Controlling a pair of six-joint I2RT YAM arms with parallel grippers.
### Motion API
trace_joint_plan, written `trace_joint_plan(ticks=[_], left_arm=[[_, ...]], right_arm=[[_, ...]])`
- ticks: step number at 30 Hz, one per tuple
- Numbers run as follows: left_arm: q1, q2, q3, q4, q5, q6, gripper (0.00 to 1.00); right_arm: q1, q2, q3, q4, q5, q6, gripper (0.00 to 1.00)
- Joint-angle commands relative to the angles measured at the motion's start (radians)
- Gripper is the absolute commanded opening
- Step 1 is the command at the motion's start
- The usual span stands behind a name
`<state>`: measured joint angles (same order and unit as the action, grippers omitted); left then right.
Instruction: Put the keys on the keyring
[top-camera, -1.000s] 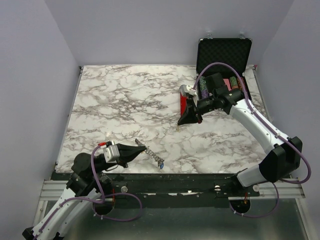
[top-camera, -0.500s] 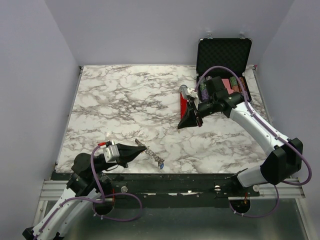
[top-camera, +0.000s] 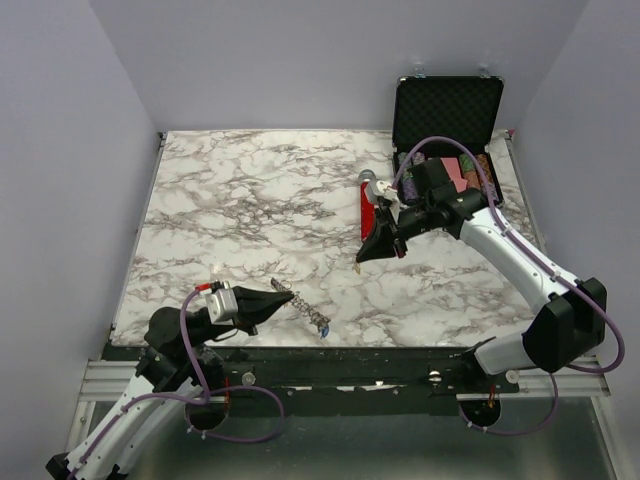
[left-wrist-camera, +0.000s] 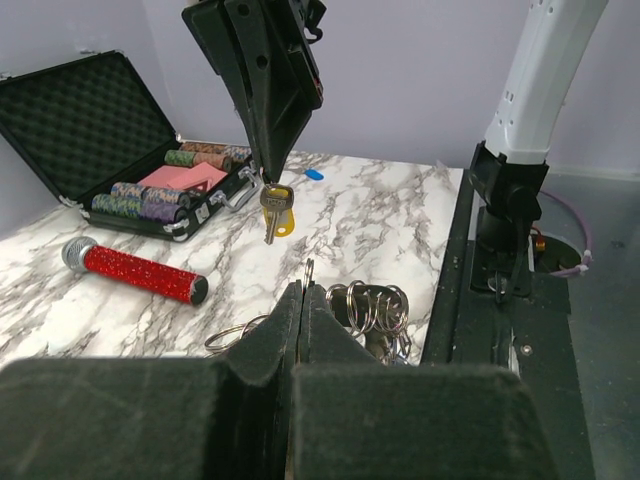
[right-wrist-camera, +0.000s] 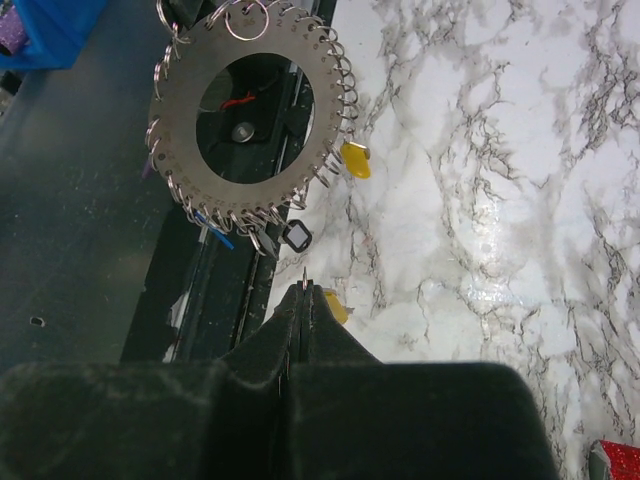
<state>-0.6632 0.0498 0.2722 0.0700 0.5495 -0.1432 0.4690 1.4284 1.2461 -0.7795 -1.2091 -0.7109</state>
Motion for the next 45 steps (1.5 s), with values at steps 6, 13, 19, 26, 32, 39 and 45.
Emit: trace_joint_plan(ticks=[6,13,19,26,32,39,45], left_arm=[[0.002,0.008,-0.024,0.126,-0.023,-0.061,0.0],[0.002,0.012,-0.041,0.168,-0.023,-0.101,0.0],[0.002,0.031,-0.051,0.201,-0.023,-0.128,0.0],[0.002,0.108,-0.065,0.27,-0.019,-0.148,0.0],[0.002,0.215,-0.054,0.365,-0.01,-0.15,0.0],[0.001,0.343,-0.091,0.606,0.056,-0.136,0.0],[0.001,0.383,-0.09,0.631,0.081,-0.118,0.0]], right_arm=[[-0.004,-0.033,-0.02,-0.003,-0.055,-0.032,0.0],[-0.004,-0.031,-0.019,-0.009,-0.058,-0.032,0.0],[-0.004,-0.025,0.01,-0.04,-0.073,-0.048,0.0],[0.0,-0.014,0.05,-0.121,-0.093,-0.13,0.0],[0.026,0.003,0.087,-0.196,-0.113,-0.222,0.0],[0.115,0.021,0.153,-0.273,-0.035,-0.289,0.0],[0.177,0.015,0.187,-0.231,0.071,-0.211,0.0]])
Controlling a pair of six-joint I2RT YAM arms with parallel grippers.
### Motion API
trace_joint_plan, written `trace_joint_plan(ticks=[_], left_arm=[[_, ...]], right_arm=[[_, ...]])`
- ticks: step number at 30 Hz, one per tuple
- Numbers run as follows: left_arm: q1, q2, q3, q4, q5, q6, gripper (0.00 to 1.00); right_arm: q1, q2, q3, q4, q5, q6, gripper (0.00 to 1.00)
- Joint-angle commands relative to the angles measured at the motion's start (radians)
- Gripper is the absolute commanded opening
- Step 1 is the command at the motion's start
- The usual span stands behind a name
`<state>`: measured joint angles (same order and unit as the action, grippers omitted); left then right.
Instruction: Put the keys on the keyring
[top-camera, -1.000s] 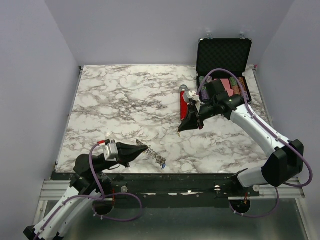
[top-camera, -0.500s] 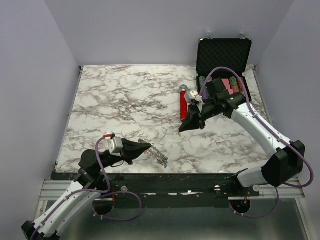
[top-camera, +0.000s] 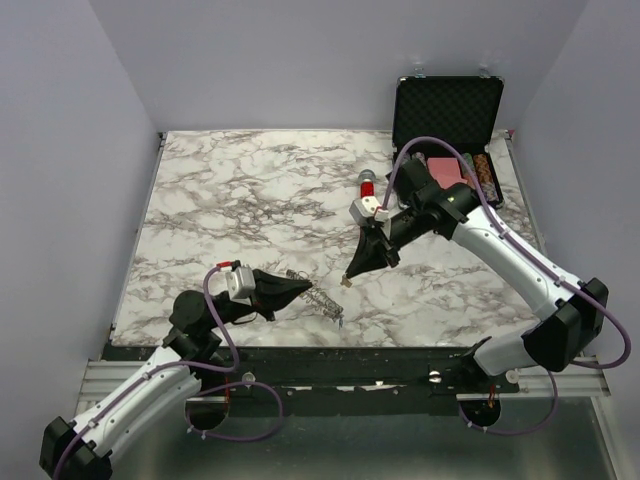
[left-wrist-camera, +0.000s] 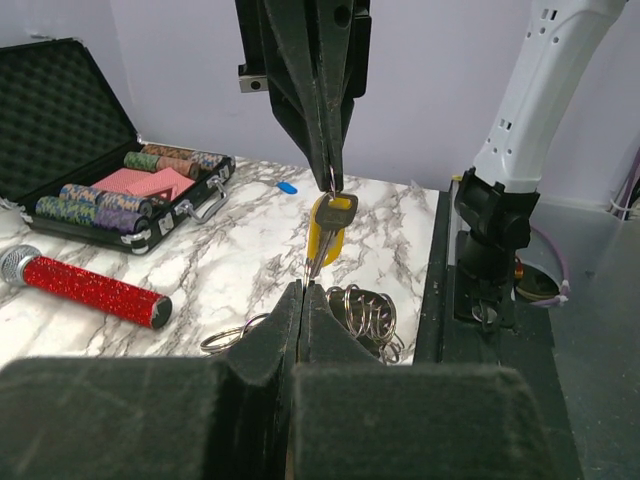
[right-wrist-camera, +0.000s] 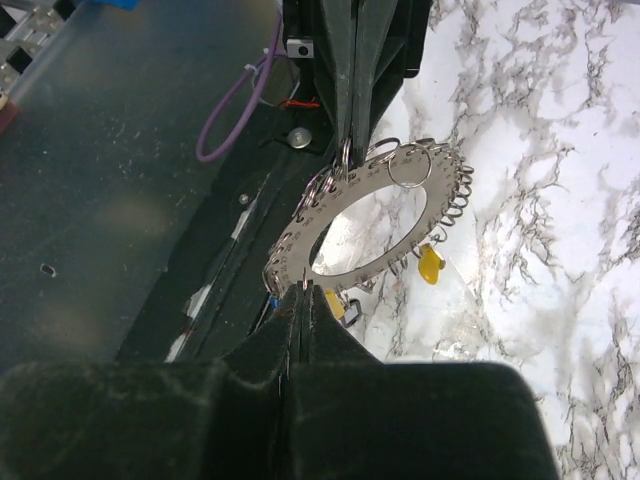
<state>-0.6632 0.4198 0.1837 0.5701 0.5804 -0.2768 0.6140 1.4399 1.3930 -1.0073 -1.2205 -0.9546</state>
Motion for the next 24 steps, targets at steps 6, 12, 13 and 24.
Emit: trace_joint_plan(ticks=[6,12,13,24], left_arm=[[0.001,0.057,-0.013,0.2,0.076,-0.056,0.0],[-0.001,0.07,-0.015,0.205,0.079,-0.091,0.0],[0.001,0.074,-0.013,0.198,0.081,-0.093,0.0],[0.001,0.135,-0.01,0.203,0.087,-0.091,0.0]], right_arm=[[0.075,0.019,0.058,0.019,0.142,0.053,0.0],[0.104,0.039,0.061,0.058,0.153,0.07,0.01],[0.107,0.042,0.066,0.056,0.151,0.07,0.0],[0.145,0.07,0.067,0.088,0.128,0.096,0.0]])
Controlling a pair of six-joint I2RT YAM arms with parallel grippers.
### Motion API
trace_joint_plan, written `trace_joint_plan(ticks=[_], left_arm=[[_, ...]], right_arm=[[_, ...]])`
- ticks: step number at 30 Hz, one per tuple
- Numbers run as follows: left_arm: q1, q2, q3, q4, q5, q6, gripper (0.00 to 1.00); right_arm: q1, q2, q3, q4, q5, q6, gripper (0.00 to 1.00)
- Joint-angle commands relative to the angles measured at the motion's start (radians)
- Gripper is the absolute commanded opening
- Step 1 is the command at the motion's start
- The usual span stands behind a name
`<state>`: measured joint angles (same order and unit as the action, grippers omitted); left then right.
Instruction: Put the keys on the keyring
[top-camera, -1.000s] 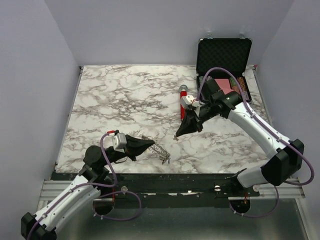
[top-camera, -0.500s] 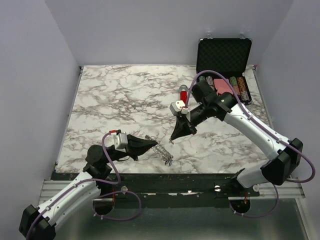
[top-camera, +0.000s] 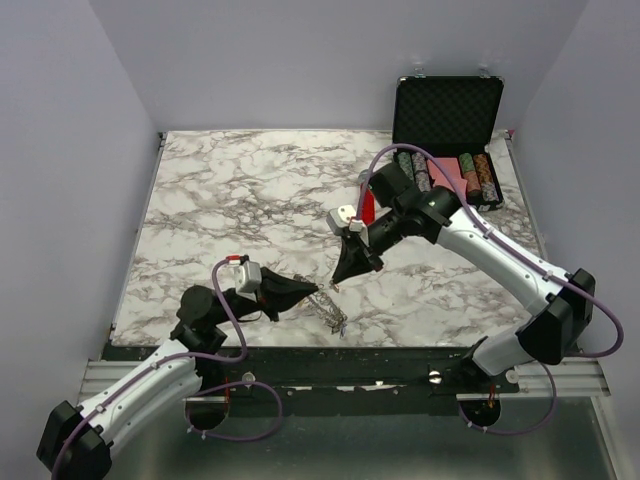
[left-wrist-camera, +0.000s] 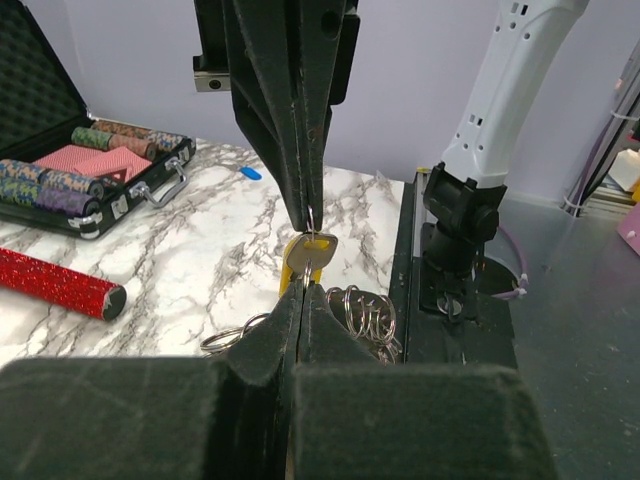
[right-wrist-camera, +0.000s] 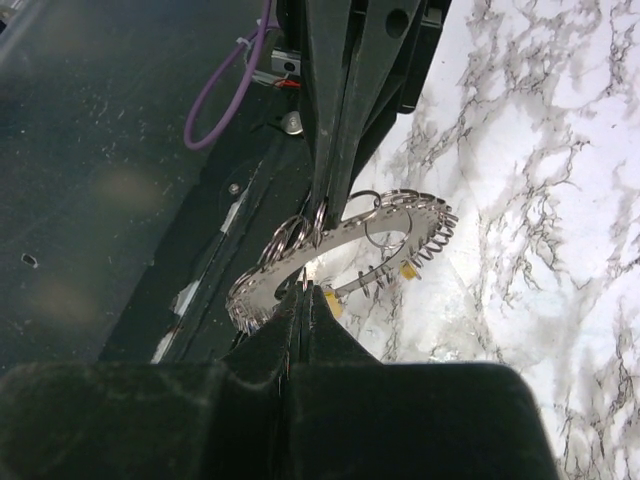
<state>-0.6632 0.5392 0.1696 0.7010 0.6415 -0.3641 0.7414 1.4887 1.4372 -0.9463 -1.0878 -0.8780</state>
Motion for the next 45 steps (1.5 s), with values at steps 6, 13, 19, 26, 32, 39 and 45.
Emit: trace_joint_plan(ticks=[6,13,19,26,32,39,45], left_arm=[[-0.001,0.038,0.011,0.078,0.026,-0.001,0.0],[-0.001,0.038,0.007,0.086,0.027,-0.004,0.0],[0.001,0.027,0.004,0.077,0.024,-0.006,0.0],[0.001,0.021,0.002,0.075,0.017,-0.007,0.0],[0.001,0.013,0.002,0.06,0.006,-0.003,0.0],[-0.001,-0.015,0.004,0.011,-0.012,0.014,0.0],[0.001,-0.025,0.008,-0.02,-0.022,0.025,0.0]], right_arm=[[0.033,0.03,0.017,0.041,-0.001,0.033,0.0],[0.036,0.03,0.006,0.075,0.022,0.068,0.0],[0.035,0.03,-0.003,0.098,0.037,0.097,0.0],[0.038,0.028,-0.012,0.11,0.043,0.106,0.0],[0.044,0.028,-0.009,0.101,0.042,0.103,0.0],[0.044,0.025,0.003,0.089,0.04,0.097,0.0],[0.044,0.024,0.006,0.098,0.049,0.116,0.0]])
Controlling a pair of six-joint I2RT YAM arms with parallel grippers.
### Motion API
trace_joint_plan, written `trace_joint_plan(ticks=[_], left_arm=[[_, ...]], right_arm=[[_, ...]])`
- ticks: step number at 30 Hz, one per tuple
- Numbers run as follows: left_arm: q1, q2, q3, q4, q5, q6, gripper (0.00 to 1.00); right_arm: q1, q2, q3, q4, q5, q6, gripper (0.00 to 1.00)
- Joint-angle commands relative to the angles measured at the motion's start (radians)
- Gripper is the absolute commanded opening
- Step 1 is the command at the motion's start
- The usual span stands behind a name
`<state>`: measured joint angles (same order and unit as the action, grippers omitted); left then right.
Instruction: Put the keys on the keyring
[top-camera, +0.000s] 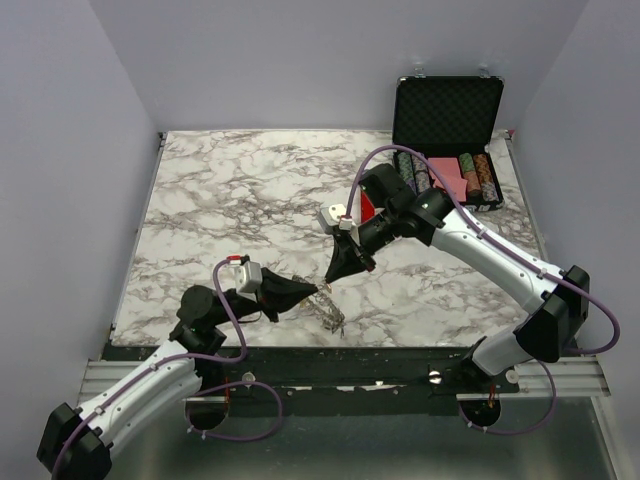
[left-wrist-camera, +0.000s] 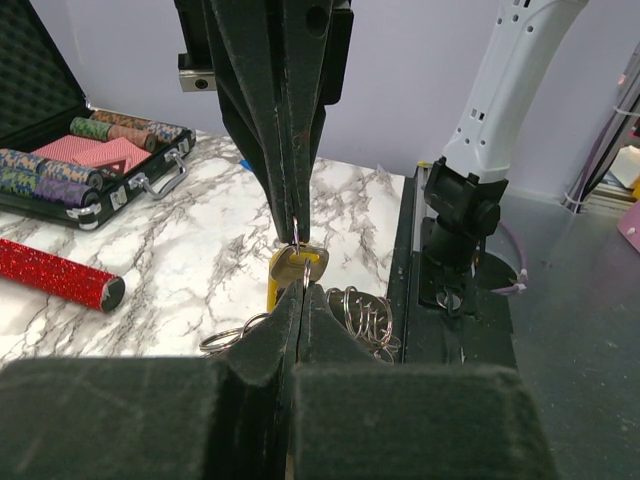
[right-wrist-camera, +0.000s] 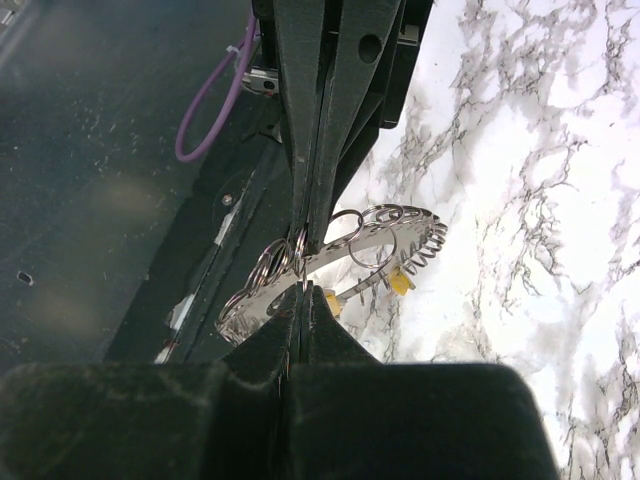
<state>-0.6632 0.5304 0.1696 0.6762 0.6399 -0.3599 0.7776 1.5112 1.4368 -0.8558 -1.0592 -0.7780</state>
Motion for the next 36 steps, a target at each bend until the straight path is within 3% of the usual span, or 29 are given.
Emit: trace_joint_plan(ticks=[1,36], left_arm=[[0.001,-0.018,0.01,0.0,-0.02,0.021,0.0],[0.001,-0.035,0.007,-0.004,-0.045,0.029,0.0]], right_arm=[[0.008,0.001,0.008,0.009,0.021,0.016,0.0],[0.026,0.023,-0.009,0.018,-0.021,0.034,0.0]])
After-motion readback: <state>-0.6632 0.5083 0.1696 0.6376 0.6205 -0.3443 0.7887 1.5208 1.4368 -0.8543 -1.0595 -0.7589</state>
